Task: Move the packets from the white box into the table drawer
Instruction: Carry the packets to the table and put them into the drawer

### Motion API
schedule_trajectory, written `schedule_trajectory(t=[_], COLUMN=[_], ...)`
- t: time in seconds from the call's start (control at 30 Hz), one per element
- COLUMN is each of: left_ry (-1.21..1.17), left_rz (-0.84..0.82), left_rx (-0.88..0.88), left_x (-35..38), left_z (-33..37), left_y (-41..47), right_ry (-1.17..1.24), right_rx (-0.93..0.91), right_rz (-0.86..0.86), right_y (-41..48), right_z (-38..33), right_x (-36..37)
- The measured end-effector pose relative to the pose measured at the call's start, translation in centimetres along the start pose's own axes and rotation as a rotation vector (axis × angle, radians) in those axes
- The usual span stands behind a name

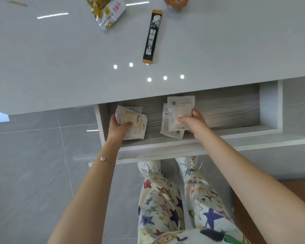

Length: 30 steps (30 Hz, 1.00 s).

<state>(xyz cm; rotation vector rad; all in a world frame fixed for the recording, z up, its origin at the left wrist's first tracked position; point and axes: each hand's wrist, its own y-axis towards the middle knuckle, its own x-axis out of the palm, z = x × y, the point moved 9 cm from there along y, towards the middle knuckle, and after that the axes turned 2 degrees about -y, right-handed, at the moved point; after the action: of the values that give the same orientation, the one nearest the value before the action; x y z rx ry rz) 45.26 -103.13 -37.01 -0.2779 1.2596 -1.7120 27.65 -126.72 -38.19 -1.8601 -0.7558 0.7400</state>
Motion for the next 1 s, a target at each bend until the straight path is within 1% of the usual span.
schedule_trajectory(t=[0.1,0.23,0.33,0.43,0.5,0.6,0.67,0.8,0.87,1.0], left_ry=[0.023,0.132,0.178,0.275,0.349,0.559,0.691,0.76,0.765,0.736], left_rz=[-0.03,-0.038,-0.003,0.043,0.058,0.137,0.209,0.346,0.405,0.589], left_rx=[-0.016,0.089,0.174,0.311,0.447,0.662,0.737,0.748,0.726,0.641], left_x=[1.0,1.2,0.0,-1.8,-3.0,-5.5,-7.7,-14.9,-17.8,-27.3], left_z=[-0.7,-0.1,1.3,4.5,7.7,12.8,15.4,19.0,19.3,18.1], left_y=[1.4,0.8,-1.5,-5.8,-9.9,-16.9,-21.2,-30.5,-33.4,-42.3], right_ry=[-0.073,-0.284,-0.364,-0.61,-0.808,-1.114,-1.273,-1.461,-1.499,-1.629], right_rx=[-0.02,-0.121,-0.224,-0.419,-0.571,-0.774,-0.849,-0.998,-1.041,-1.247], right_rz=[-0.012,0.033,0.087,0.152,0.15,0.144,0.15,0.133,0.133,0.12], right_y=[1.3,0.6,-1.9,-6.5,-10.7,-17.7,-22.7,-34.7,-38.6,-50.1], right_z=[0.1,-0.6,-2.0,-5.5,-8.5,-13.2,-16.4,-22.0,-23.7,-25.9], right_x=[1.5,1.8,0.8,-0.2,0.0,0.8,1.4,3.7,4.9,10.5])
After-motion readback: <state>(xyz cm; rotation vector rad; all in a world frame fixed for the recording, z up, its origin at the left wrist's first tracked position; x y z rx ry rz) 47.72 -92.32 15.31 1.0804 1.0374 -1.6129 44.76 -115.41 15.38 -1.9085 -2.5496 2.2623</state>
